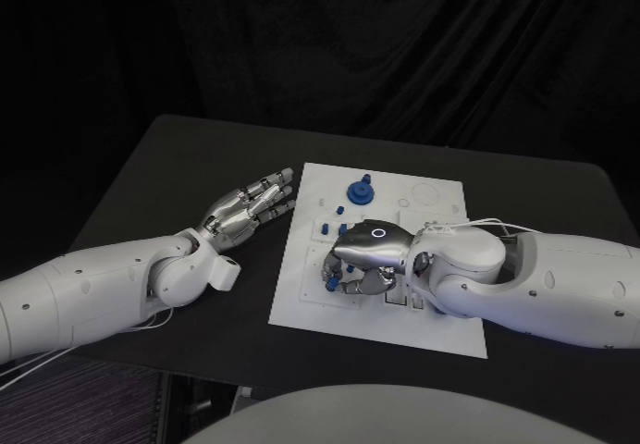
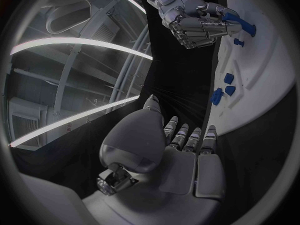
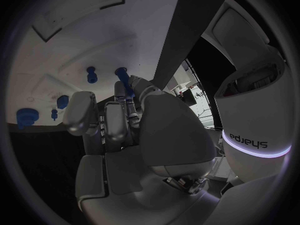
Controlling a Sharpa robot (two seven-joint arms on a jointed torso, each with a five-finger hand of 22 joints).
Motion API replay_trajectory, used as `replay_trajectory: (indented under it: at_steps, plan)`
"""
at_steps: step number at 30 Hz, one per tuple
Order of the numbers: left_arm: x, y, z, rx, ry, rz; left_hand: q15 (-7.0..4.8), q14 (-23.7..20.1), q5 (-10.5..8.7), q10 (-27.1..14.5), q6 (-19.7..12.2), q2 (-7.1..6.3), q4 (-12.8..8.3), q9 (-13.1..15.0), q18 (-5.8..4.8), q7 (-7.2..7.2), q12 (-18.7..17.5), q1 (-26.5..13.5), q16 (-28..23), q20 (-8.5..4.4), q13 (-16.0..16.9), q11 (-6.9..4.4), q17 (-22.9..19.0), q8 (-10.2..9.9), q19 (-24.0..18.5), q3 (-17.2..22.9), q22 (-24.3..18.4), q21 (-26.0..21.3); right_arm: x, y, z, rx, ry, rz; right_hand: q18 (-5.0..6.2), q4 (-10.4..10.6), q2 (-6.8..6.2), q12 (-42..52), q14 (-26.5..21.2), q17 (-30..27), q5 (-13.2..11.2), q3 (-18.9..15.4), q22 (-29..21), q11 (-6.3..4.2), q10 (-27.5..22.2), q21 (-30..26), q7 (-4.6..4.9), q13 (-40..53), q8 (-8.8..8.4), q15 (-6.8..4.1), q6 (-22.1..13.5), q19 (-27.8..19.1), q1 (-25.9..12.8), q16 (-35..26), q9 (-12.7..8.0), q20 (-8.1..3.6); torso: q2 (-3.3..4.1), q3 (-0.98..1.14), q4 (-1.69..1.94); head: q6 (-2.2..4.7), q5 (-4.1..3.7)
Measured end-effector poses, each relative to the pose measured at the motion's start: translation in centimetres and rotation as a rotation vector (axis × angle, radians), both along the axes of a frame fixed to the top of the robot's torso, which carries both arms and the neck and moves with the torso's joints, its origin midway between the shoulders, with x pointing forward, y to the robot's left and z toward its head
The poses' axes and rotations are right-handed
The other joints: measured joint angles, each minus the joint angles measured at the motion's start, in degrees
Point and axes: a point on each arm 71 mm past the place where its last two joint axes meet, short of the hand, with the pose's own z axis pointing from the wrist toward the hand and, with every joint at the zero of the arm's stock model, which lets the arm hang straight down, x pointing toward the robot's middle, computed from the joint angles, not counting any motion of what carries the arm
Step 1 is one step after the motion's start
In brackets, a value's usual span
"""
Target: Assemble the parts on the task board
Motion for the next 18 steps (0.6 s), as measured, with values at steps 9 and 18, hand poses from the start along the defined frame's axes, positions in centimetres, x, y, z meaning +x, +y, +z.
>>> replay_trajectory:
  at_steps: [9, 18]
  plan:
    - [-0.05, -0.03, -0.13, -0.001, 0.003, -0.002, 0.00, 0.00, 0.00, -0.15, 0.00, 0.00, 0.00, 0.00, 0.00, 0.00, 0.00, 0.00, 0.00, 0.00, 0.00, 0.14, -0.02, 0.00, 0.00, 0.00, 0.00, 0.00, 0.10, 0.03, -0.42, -0.002, 0.005, -0.003, 0.00, -0.19, -0.01, -0.22, 0.00, -0.14, 0.00, 0.08, 0.00, 0.00, 0.00, 0.00, -0.11, -0.04, 0.06, 0.00, -0.11, 0.00, -0.01, 0.00, 0.00, 0.00, -0.01, -0.02, -0.03, 0.00, 0.04]
    - [-0.05, -0.03, -0.19, -0.001, 0.005, -0.004, 0.00, 0.00, 0.00, -0.21, 0.00, 0.00, 0.00, 0.00, 0.00, 0.00, 0.00, 0.00, 0.00, 0.00, 0.00, 0.20, -0.02, 0.00, 0.00, 0.00, -0.06, 0.00, 0.11, 0.06, -0.72, -0.002, 0.010, -0.004, 0.00, -0.51, -0.03, -1.34, -0.32, -0.88, -0.40, 0.39, 0.00, 0.74, -0.74, -1.01, -0.21, -0.20, 0.10, 0.32, -0.21, -0.16, -0.02, -0.18, 0.00, 0.16, -0.02, -0.02, 0.01, 0.00, -0.02]
